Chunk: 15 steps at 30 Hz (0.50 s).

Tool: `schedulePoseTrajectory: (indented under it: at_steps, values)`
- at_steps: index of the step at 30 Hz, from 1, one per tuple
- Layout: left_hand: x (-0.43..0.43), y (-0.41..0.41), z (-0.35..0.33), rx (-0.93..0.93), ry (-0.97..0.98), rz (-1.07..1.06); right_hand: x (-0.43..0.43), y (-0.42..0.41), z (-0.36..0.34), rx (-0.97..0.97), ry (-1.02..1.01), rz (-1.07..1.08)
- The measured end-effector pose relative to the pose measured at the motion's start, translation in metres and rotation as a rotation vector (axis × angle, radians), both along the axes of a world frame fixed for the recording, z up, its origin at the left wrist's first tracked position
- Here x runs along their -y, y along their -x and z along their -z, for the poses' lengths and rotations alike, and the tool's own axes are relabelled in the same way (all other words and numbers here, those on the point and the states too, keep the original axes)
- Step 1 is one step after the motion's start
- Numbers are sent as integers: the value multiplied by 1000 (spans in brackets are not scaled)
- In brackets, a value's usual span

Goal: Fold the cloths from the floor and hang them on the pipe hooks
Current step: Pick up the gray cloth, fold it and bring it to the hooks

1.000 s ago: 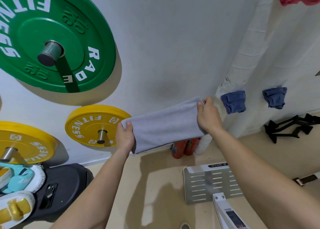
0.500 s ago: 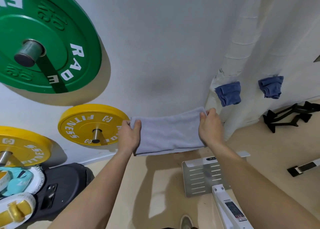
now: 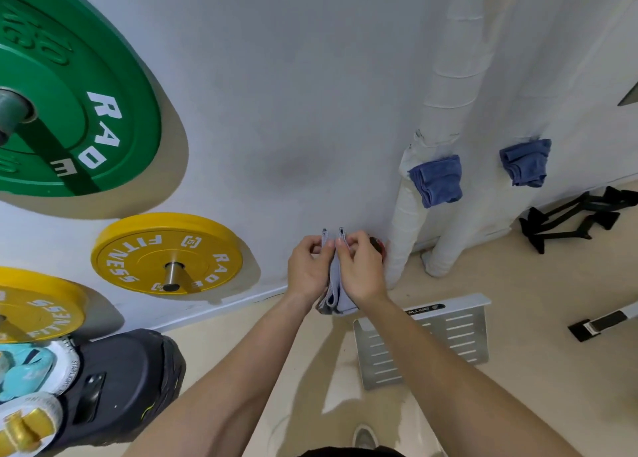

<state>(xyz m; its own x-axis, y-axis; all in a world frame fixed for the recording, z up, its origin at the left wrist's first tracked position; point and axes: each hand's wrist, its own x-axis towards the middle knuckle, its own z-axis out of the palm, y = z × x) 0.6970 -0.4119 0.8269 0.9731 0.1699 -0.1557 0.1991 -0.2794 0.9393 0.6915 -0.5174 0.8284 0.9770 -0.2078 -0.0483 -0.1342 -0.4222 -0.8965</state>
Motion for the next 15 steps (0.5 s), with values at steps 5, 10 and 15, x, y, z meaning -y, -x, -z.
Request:
schedulePoseTrajectory:
  at_steps: [5,10,15]
  values:
    - [15,-19,-8,-20,-2,21,30,-18,-5,-47,-234,-54]
    - [24,-45,-25,-62,-28,94,54,-33,-26,-206,-497,-201]
    - [32,-72,-44,-54,-49,100,76,-52,-23,-131,-296,-309]
